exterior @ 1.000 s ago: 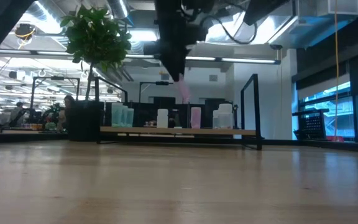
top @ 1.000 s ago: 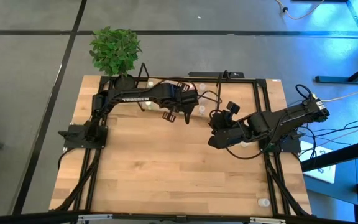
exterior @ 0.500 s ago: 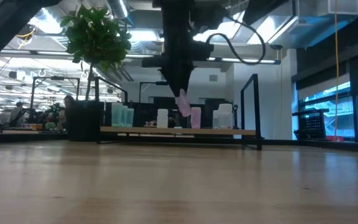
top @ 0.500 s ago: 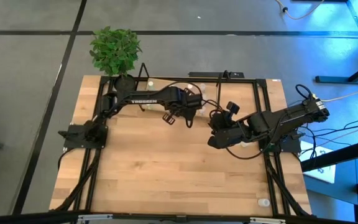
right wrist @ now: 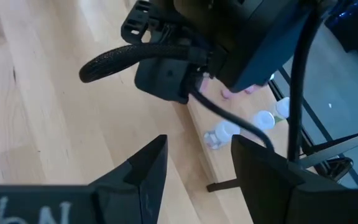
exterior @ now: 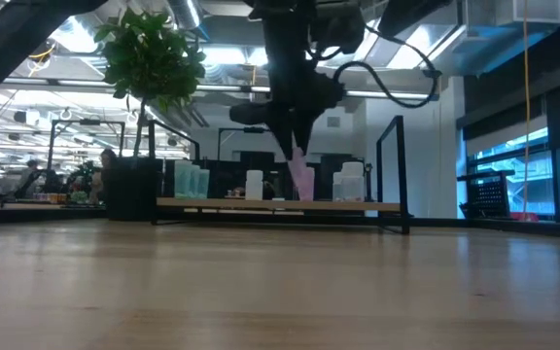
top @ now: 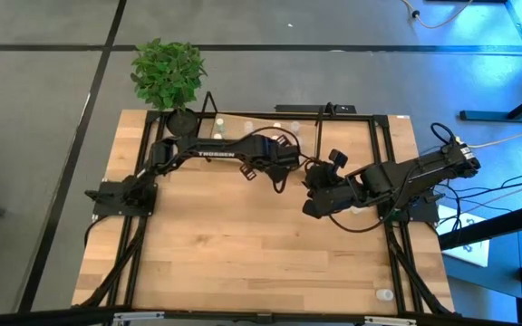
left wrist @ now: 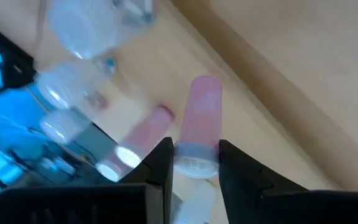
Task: Pick and place medicine bottles onto shelf by color
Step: Put the pink medicine bottle on the shelf aligned with the other pink medicine bottle
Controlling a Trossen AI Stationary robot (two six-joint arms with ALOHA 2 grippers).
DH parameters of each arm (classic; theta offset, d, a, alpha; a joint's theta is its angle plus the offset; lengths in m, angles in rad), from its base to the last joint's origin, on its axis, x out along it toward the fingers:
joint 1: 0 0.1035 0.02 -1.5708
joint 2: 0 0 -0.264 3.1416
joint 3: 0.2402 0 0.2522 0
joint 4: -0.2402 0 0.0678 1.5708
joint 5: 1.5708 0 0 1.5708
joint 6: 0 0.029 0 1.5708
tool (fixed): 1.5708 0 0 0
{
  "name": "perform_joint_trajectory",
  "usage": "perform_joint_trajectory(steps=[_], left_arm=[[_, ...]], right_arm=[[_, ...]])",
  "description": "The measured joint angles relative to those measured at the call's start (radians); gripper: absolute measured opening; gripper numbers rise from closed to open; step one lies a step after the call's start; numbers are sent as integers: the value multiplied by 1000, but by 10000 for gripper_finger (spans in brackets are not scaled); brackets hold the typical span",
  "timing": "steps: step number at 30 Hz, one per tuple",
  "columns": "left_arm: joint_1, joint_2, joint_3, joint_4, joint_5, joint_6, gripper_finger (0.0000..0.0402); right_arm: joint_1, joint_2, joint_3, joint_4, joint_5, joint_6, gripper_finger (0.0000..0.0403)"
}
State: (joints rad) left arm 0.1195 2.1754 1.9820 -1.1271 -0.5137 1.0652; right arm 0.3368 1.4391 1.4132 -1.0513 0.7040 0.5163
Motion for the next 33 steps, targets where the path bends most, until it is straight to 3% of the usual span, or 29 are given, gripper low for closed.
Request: perform_joint_trajectory(steps=[18, 33], left_arm=[[-2, 59, 2, 63, -66, 351, 82], [-3, 60, 0, 98, -75, 431, 86]], right_arm=[[0, 0, 0, 16, 0, 0, 181], [0, -1, 0, 17, 0, 0, 181]])
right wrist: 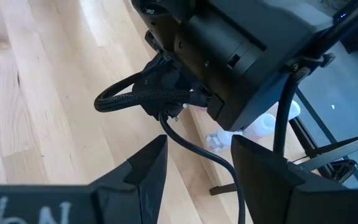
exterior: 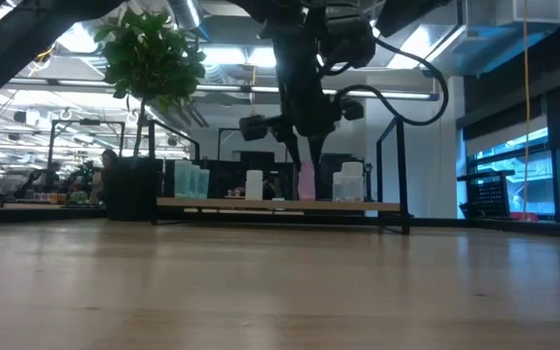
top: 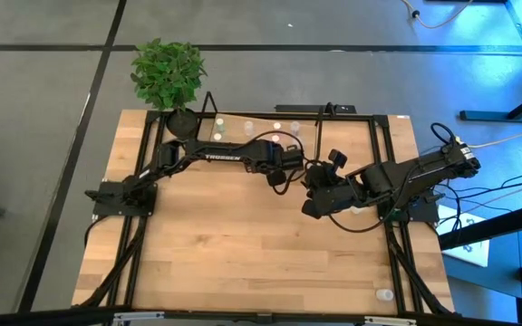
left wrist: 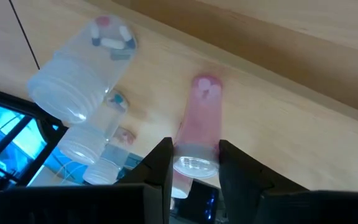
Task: Pick and place medicine bottles onto shelf by color
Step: Put the pink medicine bottle on the shelf aligned with the other pink medicine bottle
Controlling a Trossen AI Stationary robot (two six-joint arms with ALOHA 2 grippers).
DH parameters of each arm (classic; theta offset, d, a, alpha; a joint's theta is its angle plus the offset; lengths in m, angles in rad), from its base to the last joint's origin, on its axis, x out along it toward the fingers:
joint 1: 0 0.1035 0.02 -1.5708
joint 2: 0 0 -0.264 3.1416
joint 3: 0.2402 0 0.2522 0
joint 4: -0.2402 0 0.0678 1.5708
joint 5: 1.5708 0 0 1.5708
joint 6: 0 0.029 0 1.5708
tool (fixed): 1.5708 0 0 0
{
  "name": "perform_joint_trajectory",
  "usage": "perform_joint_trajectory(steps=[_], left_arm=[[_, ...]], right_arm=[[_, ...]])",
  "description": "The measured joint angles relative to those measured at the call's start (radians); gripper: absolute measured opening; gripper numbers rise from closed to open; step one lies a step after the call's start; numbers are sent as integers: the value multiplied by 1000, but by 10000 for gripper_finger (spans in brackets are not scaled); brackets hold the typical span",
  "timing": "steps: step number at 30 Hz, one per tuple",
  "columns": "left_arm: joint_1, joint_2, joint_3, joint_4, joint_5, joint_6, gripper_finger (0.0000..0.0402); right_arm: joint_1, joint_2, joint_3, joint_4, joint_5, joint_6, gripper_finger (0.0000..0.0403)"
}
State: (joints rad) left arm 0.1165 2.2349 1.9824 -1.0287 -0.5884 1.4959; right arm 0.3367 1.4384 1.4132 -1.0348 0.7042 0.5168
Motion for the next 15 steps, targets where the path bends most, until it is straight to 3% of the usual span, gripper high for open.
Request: perform_joint_trajectory(steps=[15], left_arm=[[0, 0, 0, -11, 1, -19, 146]], right_arm=[[0, 0, 0, 4, 0, 0, 181]])
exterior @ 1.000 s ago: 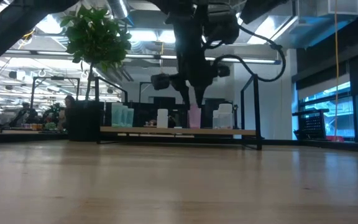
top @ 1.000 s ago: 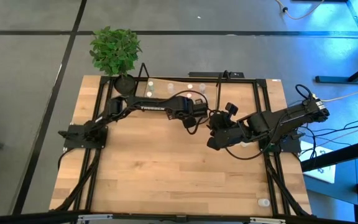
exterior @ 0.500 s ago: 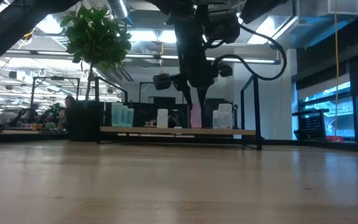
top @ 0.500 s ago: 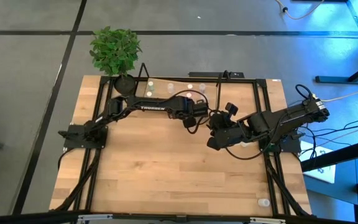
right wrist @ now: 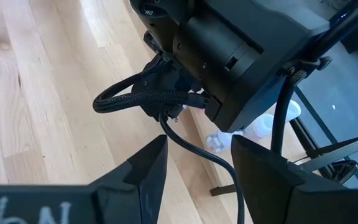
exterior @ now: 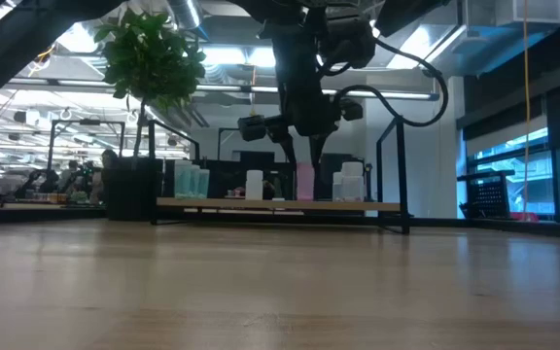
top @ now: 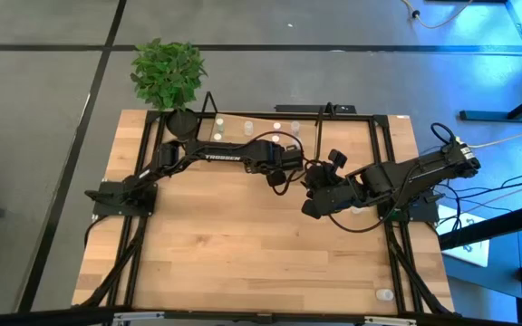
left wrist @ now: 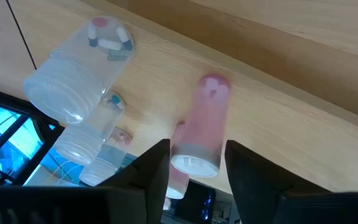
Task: Pick and place medicine bottles onto shelf by color
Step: Put the pink medicine bottle on the shelf aligned with the other pink medicine bottle, then put the top white medicine bottle on the shelf aligned with the other white medicine bottle
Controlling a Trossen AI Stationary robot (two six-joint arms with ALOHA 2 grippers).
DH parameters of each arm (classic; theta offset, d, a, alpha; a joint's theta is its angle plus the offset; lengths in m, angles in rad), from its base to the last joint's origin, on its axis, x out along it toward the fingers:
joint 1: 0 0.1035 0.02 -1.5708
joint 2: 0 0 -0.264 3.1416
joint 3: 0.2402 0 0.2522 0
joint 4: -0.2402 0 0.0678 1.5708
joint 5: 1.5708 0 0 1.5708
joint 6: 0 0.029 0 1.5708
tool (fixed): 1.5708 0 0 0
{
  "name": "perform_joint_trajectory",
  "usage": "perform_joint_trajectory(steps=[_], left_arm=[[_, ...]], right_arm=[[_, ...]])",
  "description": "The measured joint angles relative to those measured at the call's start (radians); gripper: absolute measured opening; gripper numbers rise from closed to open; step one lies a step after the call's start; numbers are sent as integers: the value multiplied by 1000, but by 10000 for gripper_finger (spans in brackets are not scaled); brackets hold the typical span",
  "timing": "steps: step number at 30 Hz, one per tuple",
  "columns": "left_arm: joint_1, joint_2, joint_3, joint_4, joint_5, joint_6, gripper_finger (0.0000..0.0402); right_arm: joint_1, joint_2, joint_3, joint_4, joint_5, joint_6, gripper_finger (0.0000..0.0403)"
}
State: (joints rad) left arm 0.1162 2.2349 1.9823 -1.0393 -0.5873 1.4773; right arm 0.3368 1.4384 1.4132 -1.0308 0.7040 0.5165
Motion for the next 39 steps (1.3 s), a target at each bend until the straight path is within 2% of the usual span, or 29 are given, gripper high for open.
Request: perform_joint_trajectory(steps=[13, 25, 39], left_arm=[[0, 0, 0, 14, -24, -28, 172], [1, 0, 0, 24, -25, -35, 241], [0, -3, -1, 23, -105, -116, 246]], right_arm=[[0, 0, 0, 1, 0, 1, 181], [0, 0, 0, 1, 0, 0, 181], [0, 0, 0, 2, 0, 0, 181]])
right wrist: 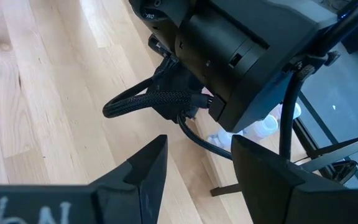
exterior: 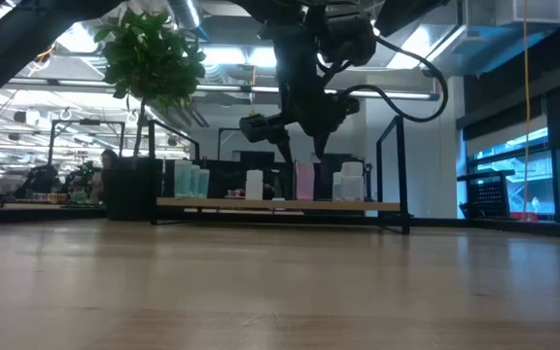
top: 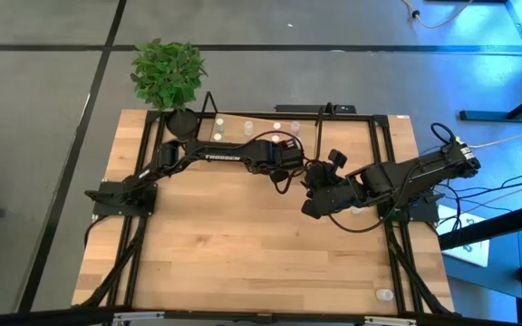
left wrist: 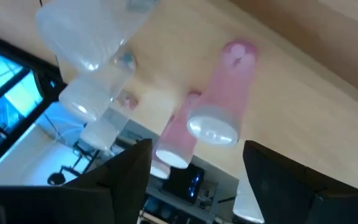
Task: Pick and place medicine bottles onto shelf by color
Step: Put the top white medicine bottle on the shelf aligned with the other white medicine bottle
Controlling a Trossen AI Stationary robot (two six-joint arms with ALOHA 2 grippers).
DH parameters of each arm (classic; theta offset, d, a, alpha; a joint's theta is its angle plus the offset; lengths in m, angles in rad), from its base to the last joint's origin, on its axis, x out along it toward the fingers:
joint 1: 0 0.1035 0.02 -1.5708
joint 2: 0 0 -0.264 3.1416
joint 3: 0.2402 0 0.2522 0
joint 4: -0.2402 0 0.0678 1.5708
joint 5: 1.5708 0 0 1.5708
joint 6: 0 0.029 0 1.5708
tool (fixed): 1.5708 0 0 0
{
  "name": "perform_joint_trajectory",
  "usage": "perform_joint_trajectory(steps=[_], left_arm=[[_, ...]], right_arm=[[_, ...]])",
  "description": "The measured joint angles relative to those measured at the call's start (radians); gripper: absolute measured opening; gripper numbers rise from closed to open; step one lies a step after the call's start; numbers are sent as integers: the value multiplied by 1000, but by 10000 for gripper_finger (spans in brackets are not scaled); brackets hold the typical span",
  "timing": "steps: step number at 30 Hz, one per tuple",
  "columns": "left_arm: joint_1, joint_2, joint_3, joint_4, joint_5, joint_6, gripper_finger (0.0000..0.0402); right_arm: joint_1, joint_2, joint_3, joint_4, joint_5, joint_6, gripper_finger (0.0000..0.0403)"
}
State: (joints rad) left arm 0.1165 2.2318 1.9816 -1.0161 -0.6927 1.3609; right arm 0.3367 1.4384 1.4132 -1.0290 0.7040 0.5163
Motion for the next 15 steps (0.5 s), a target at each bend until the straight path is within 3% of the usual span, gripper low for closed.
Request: perform_joint_trajectory(steps=[15], left_arm=[[-15, -1, 0, -19, -157, -111, 246]], right_arm=[[0, 0, 0, 0, 0, 0, 181]])
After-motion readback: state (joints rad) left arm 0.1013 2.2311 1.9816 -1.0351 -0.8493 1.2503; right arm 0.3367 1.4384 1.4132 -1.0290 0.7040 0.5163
